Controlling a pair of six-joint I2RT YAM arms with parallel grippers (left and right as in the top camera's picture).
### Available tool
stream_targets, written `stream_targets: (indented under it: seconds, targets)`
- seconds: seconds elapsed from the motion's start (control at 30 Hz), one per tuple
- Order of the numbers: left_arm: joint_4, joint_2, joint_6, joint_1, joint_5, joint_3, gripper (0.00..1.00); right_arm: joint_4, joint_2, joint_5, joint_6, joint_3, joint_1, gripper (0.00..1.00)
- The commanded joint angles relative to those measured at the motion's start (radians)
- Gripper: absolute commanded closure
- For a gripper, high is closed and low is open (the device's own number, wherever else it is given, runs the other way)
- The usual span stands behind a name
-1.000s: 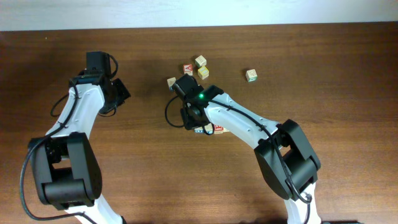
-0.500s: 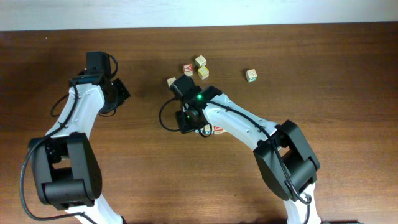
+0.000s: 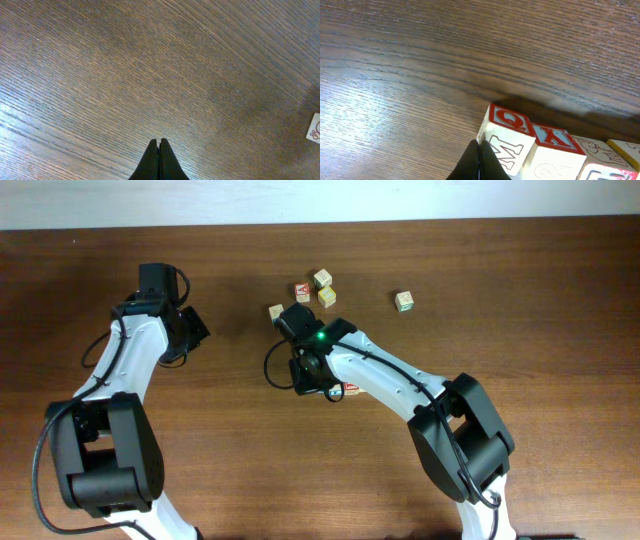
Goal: Rotate 5 blocks
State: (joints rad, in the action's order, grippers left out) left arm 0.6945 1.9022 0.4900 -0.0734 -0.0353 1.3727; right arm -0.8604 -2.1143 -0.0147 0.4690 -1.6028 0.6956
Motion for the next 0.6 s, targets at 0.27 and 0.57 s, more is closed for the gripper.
stream_targets:
  seconds: [0.27,0.57]
  targets:
    - [0.002,0.016,-0.013,0.000,-0.013,0.019,1.00,-0.031,-0.021,0.054,0.038,-0.017,0.004,0.96]
    - [0.002,0.016,-0.013,0.000,-0.013,0.019,1.00,-0.040,-0.018,0.042,0.005,-0.053,0.005,0.96]
